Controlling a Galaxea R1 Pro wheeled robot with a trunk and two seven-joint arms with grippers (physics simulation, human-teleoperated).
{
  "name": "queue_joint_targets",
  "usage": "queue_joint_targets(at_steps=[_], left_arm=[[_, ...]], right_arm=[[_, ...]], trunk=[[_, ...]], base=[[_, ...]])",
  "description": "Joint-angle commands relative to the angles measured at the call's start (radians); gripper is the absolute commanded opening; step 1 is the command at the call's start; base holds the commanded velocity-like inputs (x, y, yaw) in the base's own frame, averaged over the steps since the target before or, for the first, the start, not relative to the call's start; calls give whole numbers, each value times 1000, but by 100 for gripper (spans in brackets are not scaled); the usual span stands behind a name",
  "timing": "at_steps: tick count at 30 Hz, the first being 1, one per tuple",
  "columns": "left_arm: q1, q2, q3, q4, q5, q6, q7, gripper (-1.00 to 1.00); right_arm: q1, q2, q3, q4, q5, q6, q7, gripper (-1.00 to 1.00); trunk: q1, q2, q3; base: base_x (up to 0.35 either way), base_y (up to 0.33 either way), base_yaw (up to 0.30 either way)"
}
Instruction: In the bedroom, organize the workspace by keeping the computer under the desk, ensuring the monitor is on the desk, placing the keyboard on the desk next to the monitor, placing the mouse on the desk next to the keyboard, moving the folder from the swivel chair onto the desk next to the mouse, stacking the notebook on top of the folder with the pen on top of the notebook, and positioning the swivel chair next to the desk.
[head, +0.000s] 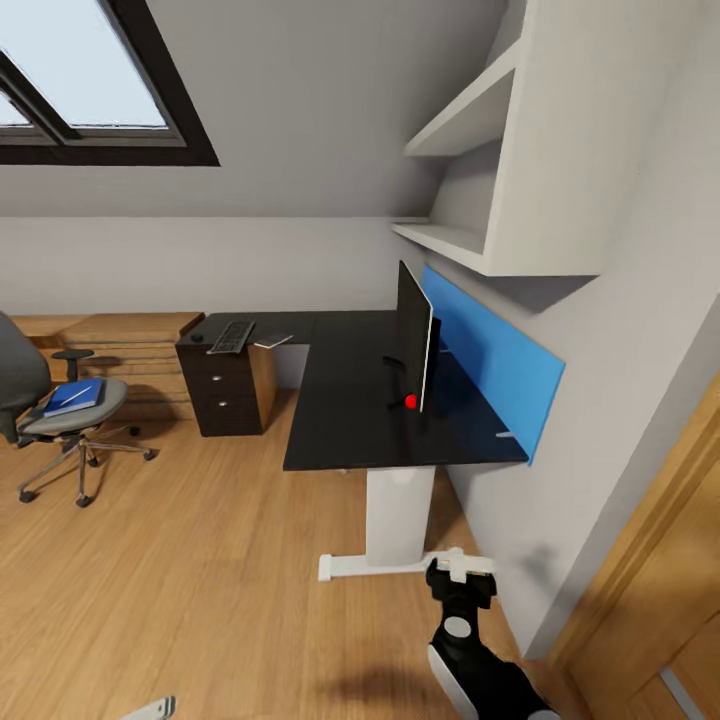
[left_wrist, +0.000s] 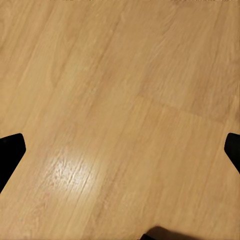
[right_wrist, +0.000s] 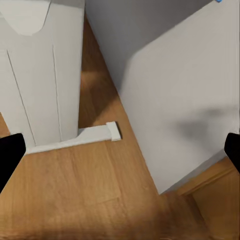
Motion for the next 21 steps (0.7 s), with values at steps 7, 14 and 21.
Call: queue_joint_targets(at_steps=[7,14,21], left_arm=[[0,-2,1,0,-6,4,0,100],[0,0,3,5,-5,6,0,100],[0,2,2,24,-7,3,-1,100]], right_arm=[[0,26,7,324,-11,-231,45,100],[0,29,4,429,-11,-283,221,100],[0,28,3,451,-11,-319,263,100]], trunk=[[0,-1,-1],[0,-1,-1],[0,-1,-1]], base=[[-5,100,0],[0,317,0],[0,331,0]])
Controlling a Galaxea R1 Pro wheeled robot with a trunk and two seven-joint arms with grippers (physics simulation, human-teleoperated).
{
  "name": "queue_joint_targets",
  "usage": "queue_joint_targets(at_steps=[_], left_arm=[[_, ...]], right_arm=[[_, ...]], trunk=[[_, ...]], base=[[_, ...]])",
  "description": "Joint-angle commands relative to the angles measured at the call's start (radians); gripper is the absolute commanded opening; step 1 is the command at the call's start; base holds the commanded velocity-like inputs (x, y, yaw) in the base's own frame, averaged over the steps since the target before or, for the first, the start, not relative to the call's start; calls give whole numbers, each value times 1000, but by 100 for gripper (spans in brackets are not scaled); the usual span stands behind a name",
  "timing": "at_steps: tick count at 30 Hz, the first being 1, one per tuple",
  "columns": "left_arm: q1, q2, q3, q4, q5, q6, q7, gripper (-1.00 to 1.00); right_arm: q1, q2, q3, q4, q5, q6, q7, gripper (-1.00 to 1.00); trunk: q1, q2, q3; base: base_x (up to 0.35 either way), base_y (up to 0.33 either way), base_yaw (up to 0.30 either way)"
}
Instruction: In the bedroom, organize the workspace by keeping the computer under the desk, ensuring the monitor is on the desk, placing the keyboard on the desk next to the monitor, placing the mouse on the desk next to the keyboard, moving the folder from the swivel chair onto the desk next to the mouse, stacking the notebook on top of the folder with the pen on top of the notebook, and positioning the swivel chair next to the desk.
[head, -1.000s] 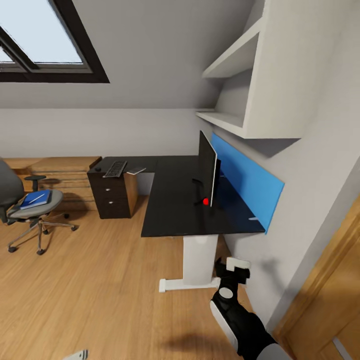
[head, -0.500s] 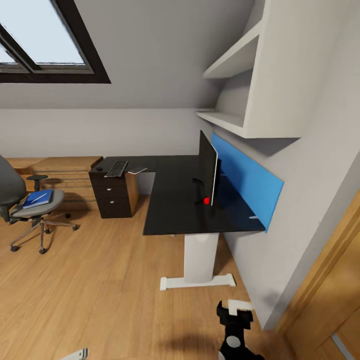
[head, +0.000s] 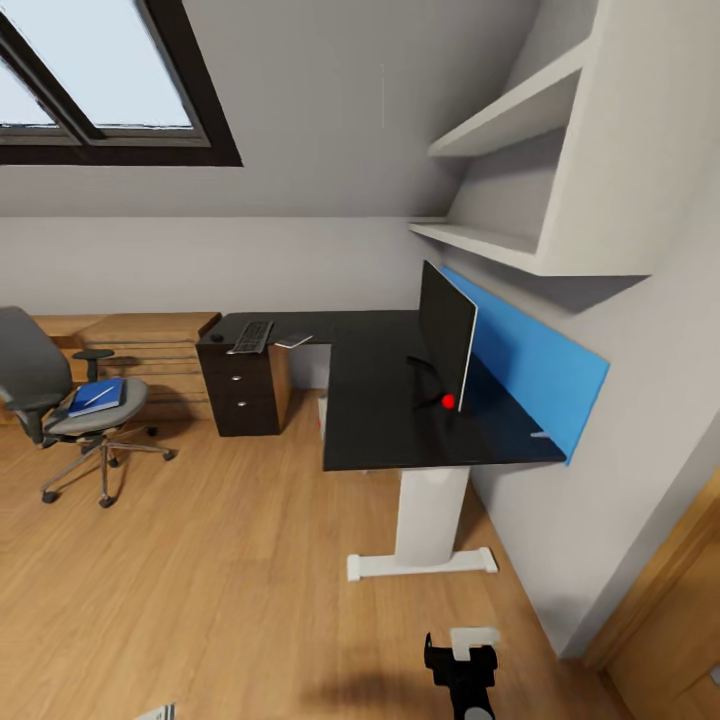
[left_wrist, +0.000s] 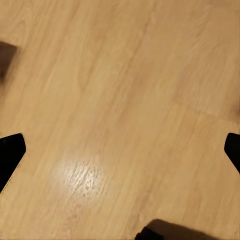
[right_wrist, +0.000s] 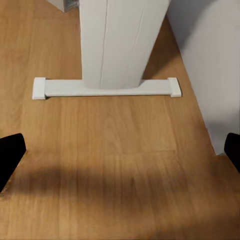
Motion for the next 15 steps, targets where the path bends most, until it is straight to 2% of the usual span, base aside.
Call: queue_joint_targets(at_steps=[1,12,15], left_arm=[[0,0,1,6,-7,5,1,100],[0,-1,-2,74,-11,6,1,100],[0,-3,-3,84,-11,5,2,100]], right_arm=[[-1,0,8,3,-9,-22,-2,100],[-1,-1,8,6,-8,-49,1,100],[-1,1,9,15,-8,-51,1,100]], trunk=[[0,-1,-1],[0,-1,-1],[0,-1,-1]], base=[[0,334,0],[27,334,3],[91,334,109]])
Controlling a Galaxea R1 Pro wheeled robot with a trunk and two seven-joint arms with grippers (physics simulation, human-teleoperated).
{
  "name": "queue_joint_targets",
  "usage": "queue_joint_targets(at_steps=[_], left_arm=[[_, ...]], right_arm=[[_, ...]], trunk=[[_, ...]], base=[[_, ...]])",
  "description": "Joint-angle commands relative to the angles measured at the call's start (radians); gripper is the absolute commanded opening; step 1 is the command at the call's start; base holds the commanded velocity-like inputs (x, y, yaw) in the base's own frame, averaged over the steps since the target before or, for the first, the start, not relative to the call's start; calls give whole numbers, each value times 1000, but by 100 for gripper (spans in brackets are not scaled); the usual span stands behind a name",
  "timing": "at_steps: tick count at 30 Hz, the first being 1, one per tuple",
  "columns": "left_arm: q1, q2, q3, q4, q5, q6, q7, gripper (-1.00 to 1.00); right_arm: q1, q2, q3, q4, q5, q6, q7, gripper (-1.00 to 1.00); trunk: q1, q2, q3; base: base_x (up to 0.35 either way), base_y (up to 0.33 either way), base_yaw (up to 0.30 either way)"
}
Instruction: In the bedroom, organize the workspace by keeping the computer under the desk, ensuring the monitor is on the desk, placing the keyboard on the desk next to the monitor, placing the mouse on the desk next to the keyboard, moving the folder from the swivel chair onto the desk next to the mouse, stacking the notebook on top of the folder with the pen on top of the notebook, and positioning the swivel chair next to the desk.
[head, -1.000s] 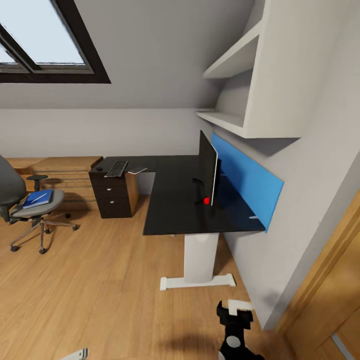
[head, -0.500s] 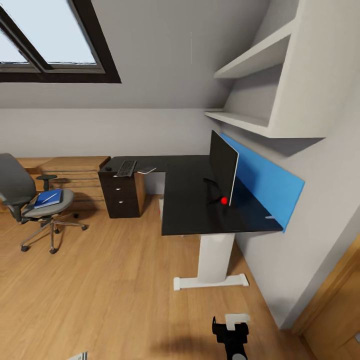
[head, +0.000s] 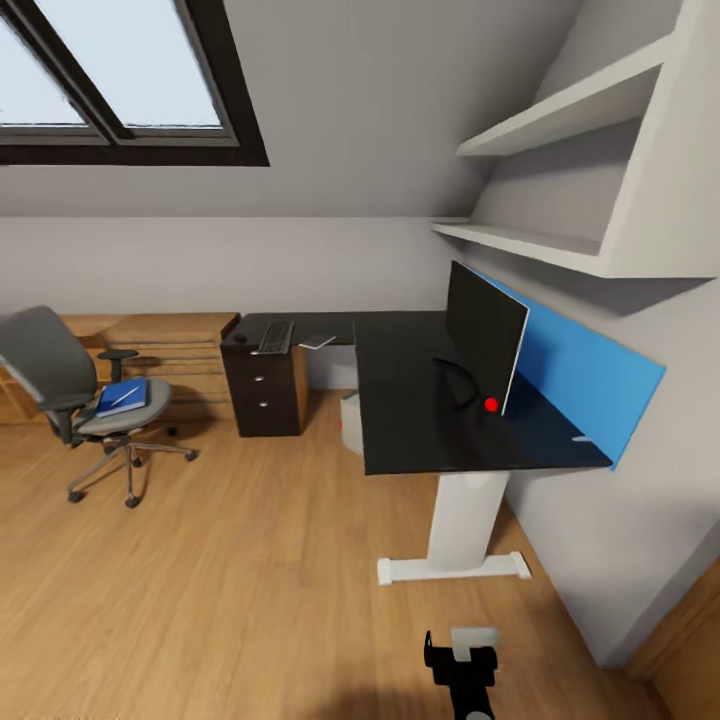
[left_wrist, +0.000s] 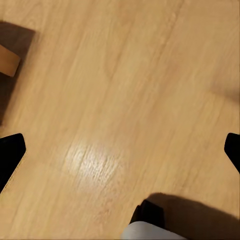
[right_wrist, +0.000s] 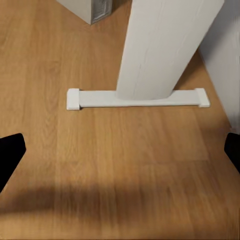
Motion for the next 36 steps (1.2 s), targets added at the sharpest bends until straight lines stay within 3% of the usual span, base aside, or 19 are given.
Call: queue_joint_targets(at_steps=[1,9,24,36], left_arm=[[-1,-2,2,3,-7,5,1,100],[-1,-7,2,7,-4,5,2,100],[-1,-11,2,8,-5,-54,2,100],[-1,-12,2,9,-6,-56,2,100]], right_arm=[[-1,1,10,7,-9,-5,-4,100],[-1,5,10,14,-10,-4,-4,100],[0,7,10,34,-7,-5,23,100],[0,10,10,40,-7,-12,23,100]], trunk=[[0,-1,-1],[0,-1,-6],[0,-1,-6],[0,-1,-6]], base=[[122,329,204],[146,322,228],[270,234,6],[261,245,-178]])
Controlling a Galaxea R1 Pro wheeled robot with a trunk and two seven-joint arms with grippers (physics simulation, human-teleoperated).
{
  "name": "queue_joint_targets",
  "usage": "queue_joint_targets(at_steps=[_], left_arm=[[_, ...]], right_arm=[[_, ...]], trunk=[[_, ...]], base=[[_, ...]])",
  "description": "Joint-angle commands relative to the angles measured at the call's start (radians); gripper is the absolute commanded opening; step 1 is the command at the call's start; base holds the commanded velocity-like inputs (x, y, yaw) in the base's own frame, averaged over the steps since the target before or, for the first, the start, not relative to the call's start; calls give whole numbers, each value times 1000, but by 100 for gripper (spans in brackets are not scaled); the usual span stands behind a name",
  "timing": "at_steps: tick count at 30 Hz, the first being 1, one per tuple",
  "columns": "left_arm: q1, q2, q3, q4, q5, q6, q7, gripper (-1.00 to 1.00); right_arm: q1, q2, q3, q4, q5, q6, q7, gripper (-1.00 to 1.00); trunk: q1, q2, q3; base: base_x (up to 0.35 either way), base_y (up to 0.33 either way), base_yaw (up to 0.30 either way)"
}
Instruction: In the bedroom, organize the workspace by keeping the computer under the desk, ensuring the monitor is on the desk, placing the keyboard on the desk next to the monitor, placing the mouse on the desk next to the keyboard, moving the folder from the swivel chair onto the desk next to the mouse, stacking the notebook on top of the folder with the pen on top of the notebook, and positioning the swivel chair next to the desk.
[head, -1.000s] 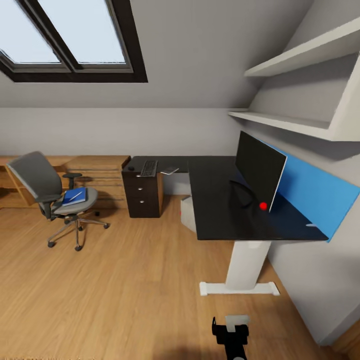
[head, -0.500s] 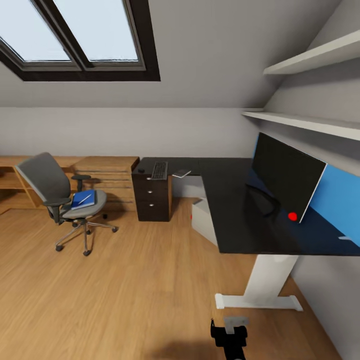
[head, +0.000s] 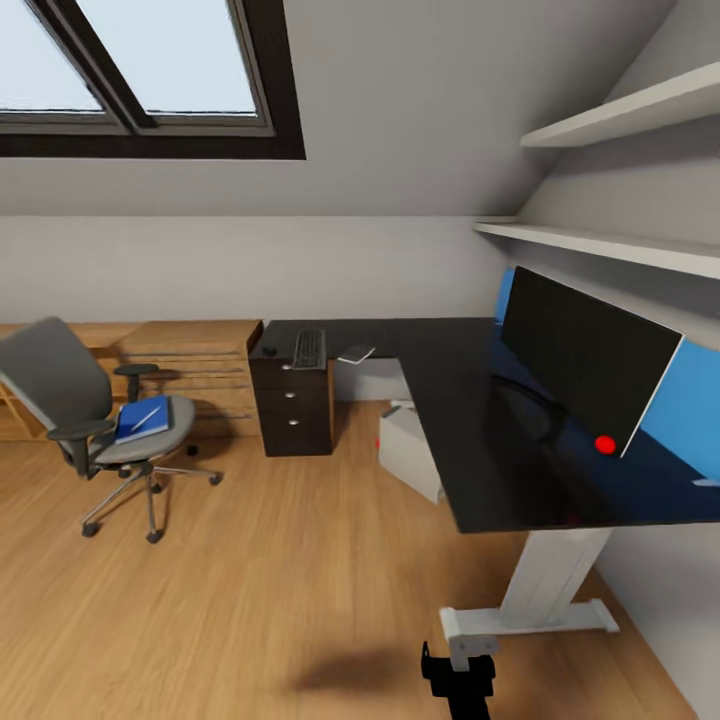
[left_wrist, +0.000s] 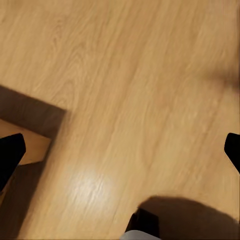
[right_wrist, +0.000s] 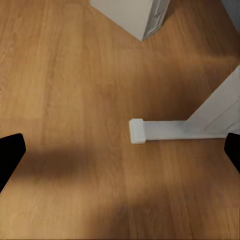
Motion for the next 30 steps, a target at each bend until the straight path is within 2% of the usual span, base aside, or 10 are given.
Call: queue_joint_targets(at_steps=[1,19,30], left_arm=[[-1,0,2,0,-6,0,1,100],[-1,0,2,2,-7,3,1,100],[-1,0,1,10,-7,2,1,100]], right_arm=[[-1,1,9,1,-9,-4,-4,100],[-1,7,9,4,-5,-3,-1,100],[-1,7,10,18,-4,-4,44,100]], trunk=[[0,-1,-1],[0,-1,-1],[0,-1,-1]], base=[[197,292,-135],[199,291,-11],[284,203,0]])
